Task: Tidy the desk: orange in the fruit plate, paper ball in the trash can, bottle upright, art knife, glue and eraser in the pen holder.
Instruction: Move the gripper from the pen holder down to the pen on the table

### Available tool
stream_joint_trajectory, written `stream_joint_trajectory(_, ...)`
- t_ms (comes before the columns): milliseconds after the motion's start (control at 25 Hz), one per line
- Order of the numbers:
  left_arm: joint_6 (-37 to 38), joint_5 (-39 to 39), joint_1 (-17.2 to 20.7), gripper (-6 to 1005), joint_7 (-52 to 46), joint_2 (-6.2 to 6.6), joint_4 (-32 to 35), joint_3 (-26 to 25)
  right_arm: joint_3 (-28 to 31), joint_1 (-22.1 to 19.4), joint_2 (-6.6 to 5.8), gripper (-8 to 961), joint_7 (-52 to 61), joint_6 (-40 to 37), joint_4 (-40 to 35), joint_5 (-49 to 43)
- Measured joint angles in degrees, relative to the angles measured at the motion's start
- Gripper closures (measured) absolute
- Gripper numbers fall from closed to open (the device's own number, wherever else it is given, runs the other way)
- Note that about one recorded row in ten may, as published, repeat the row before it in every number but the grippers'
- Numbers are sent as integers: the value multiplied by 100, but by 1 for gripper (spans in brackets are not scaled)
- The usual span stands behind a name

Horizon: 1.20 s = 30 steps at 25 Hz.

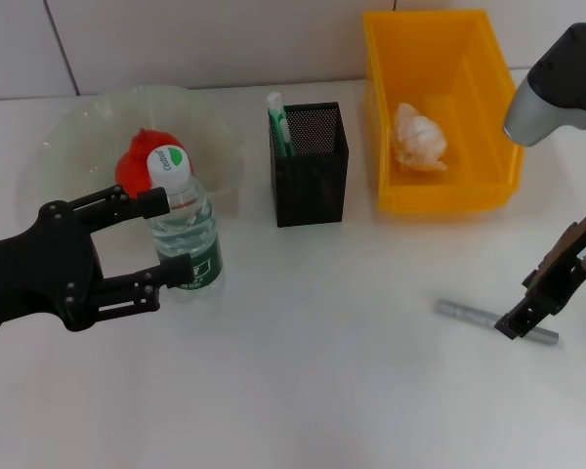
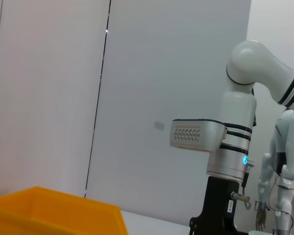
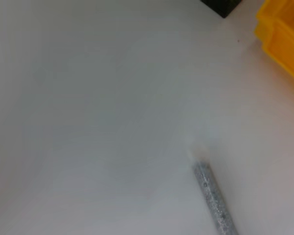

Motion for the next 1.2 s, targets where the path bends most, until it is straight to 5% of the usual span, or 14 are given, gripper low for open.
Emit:
stream_joint_trajectory(600, -4, -1, -39, 193, 21, -16, -22, 9, -43, 61, 6, 280, -405, 94, 218, -271)
stream_joint_trajectory(1200, -17, -1, -47, 193, -7, -33, -24, 9, -685, 4, 18, 297, -1771, 493, 256, -453)
